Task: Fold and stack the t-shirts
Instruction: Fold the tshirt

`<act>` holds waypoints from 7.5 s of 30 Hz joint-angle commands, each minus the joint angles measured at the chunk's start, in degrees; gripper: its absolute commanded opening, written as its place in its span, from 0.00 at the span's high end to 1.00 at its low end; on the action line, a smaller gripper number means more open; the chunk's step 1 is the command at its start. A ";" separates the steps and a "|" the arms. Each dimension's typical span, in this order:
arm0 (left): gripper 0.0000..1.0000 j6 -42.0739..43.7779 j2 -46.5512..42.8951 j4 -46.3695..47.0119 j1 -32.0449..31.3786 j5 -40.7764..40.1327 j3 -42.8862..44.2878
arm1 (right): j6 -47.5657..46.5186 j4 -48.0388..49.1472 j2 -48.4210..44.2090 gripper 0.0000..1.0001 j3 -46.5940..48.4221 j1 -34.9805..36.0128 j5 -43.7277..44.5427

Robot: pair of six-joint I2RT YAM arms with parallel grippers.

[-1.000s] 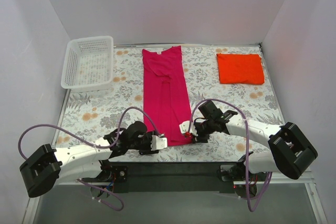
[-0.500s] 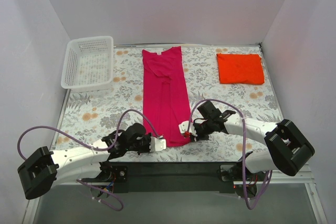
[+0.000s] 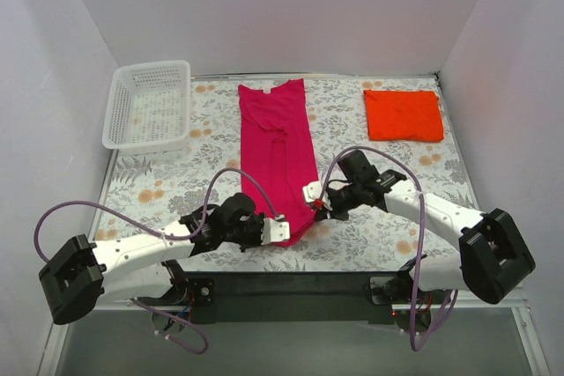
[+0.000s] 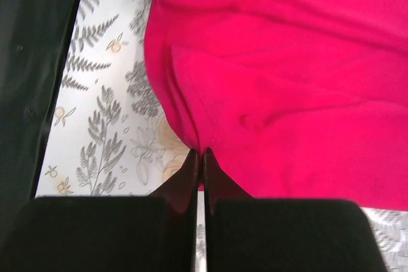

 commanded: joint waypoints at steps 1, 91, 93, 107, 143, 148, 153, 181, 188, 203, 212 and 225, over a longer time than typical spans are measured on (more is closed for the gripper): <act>1.00 -0.03 2.32 -1.58 2.32 5.39 5.91 | 0.22 -3.83 1.16 0.99 5.69 -1.08 -4.04; 0.39 -0.02 45.77 16.79 39.16 2.42 54.80 | 41.11 2.85 45.04 0.48 63.64 -20.24 9.08; 0.39 -2.29 42.78 15.66 39.07 0.93 54.00 | 33.49 1.46 40.14 0.48 55.83 -20.69 -2.43; 0.40 -55.20 27.11 -1.78 39.07 -0.13 26.51 | 56.69 12.68 30.44 0.41 27.41 -19.19 6.49; 0.99 -73.40 15.81 -10.37 29.32 10.42 10.24 | 38.02 -11.21 23.08 0.97 13.10 -21.57 7.29; 0.63 -78.33 4.89 -12.11 28.26 8.58 8.03 | 34.07 -13.14 19.20 0.67 13.60 -21.92 8.08; 0.27 -74.23 -6.35 -13.71 28.35 5.67 11.63 | 22.14 -14.37 14.45 0.36 21.06 -21.92 9.32; 0.18 -4.95 -11.66 -1.68 5.32 1.99 -0.67 | -21.05 -7.88 9.08 0.40 2.71 -6.01 1.93; 0.27 -2.75 -4.72 1.59 3.30 -3.81 -1.64 | -20.00 -6.12 8.73 0.42 1.75 -6.01 0.97; 0.45 -1.96 2.32 3.34 -0.22 -9.36 -4.53 | -17.89 -1.90 12.16 0.47 0.52 -5.48 2.63; 0.70 -1.61 9.53 5.01 -0.92 -13.13 -4.27 | -15.16 2.05 11.46 0.65 -1.42 -5.39 6.24; 1.00 -0.20 0.93 -1.48 -1.27 -9.54 -4.28 | -17.61 -4.77 9.26 0.92 0.68 -6.36 4.14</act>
